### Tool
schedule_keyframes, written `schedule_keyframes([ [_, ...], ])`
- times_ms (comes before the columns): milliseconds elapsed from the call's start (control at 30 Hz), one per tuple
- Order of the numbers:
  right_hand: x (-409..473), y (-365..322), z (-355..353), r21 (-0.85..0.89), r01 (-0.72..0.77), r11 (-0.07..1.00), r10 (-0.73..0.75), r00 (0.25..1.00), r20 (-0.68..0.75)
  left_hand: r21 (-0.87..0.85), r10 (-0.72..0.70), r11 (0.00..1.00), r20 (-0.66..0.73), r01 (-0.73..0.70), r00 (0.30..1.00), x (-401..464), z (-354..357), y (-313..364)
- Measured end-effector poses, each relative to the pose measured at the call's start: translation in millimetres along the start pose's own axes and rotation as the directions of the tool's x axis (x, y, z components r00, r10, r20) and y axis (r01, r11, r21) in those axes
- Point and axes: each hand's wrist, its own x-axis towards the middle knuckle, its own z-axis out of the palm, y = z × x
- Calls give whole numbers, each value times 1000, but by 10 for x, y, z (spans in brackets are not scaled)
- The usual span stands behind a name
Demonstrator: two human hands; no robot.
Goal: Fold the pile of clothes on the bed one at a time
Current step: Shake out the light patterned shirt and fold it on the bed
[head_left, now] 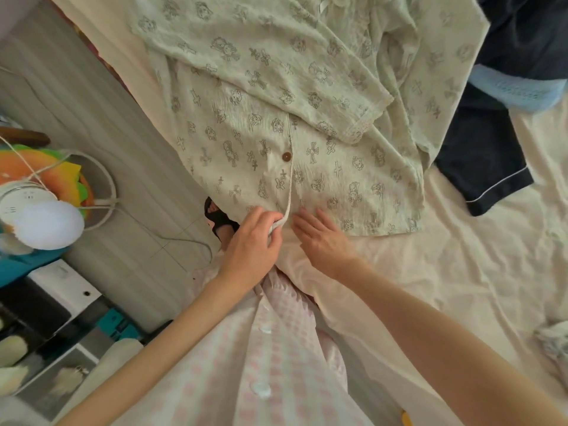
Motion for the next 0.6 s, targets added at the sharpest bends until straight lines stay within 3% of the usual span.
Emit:
schedule_keyframes([
  [67,-59,31,-6,75,5,997,-5,1000,-5,35,40,999,49,-41,998,27,110,-4],
  [133,-149,78,-55,168,13,986,-6,999,-42,77,8,997,209,-24,978,65,222,-21],
  [167,-199,123,-91,205,0,979,12,998,-59,111,-44,994,346,6,937,99,278,-42],
  [233,-283,256,-194,259,-66,964,95,990,-100,197,-149,980,607,34,781,196,356,-69],
  [267,-308,345,-256,281,-131,951,172,977,-129,207,-162,978,647,33,745,242,381,-66],
  [300,-315,447,-321,305,-226,925,284,945,-163,193,-155,980,625,41,765,289,387,-42],
  [333,-301,565,-391,329,-345,879,421,885,-198,156,-124,987,529,47,840,339,373,-3],
  [400,-227,867,-513,401,-587,703,701,669,-249,138,-48,990,250,13,967,450,322,71],
  [467,-118,1207,-602,551,-718,425,902,384,-196,277,20,960,86,-43,996,595,265,117],
  [533,-10,1519,-658,709,-702,68,985,159,64,361,2,931,143,-54,990,747,218,136],
  [567,26,1649,-663,754,-649,-106,967,110,230,373,-37,926,219,-48,975,808,204,139],
  [600,49,1747,-669,771,-586,-249,919,109,379,383,-80,922,304,-45,949,858,204,135],
])
